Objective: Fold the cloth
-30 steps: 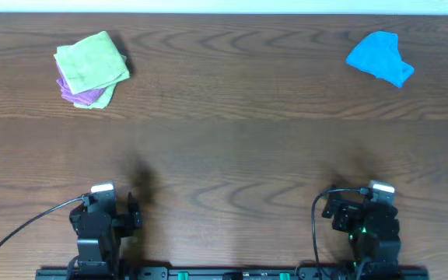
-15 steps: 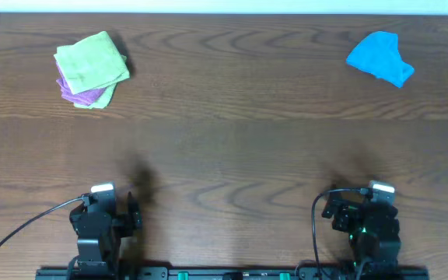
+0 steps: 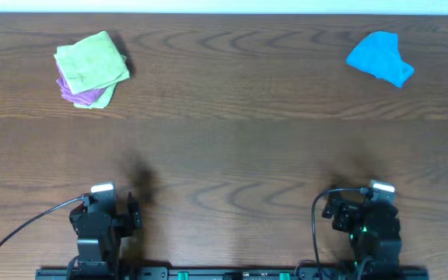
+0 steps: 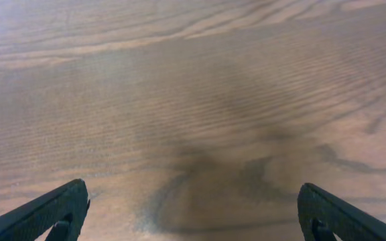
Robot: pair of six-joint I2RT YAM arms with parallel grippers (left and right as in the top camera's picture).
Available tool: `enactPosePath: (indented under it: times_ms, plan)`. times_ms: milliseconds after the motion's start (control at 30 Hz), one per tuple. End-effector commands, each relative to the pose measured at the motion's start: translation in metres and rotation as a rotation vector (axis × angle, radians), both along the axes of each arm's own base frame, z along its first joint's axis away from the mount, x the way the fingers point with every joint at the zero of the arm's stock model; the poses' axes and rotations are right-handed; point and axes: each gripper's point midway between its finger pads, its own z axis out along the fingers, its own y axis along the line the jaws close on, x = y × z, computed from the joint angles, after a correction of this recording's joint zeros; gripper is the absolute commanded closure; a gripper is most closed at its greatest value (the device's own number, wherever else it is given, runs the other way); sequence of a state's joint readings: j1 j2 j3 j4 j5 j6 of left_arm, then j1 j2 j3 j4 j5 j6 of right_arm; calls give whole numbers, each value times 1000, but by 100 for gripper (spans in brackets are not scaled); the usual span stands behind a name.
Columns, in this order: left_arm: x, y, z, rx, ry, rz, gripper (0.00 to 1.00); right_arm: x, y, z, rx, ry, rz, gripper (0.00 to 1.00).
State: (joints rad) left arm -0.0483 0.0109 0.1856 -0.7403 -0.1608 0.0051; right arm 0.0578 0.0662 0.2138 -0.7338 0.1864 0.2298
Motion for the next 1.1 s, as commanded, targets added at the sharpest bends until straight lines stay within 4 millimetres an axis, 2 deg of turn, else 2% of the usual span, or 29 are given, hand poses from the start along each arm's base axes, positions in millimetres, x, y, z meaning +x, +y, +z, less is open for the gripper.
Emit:
enactPosePath:
  times_ms: [0,133,200,500,567,600,700,800,933,1067]
  plan:
    - [-2,0,-9,12,24,-10,5,3,-7,34,5,-24,-39,1]
    - [-2,0,-9,12,23,-10,5,13,-17,67,1,8,-90,1]
    - [-2,0,-9,12,24,-10,5,24,-22,88,14,28,-124,1]
    - [-2,0,-9,12,24,-10,5,90,-30,158,21,116,-158,1]
    - [-2,0,-9,12,24,-10,5,108,-33,170,17,129,-163,1]
    - [-2,0,-9,12,24,-10,5,123,-34,176,14,141,-166,1]
    - [-2,0,-9,12,24,-10,5,152,-37,183,7,162,-173,1]
    - [-2,0,-9,12,24,-10,5,181,-41,182,0,190,-178,1]
    - [-2,0,-9,12,24,-10,5,218,-53,173,-9,223,-195,1]
    - [-2,0,-9,12,24,-10,5,247,-61,159,4,237,-203,1]
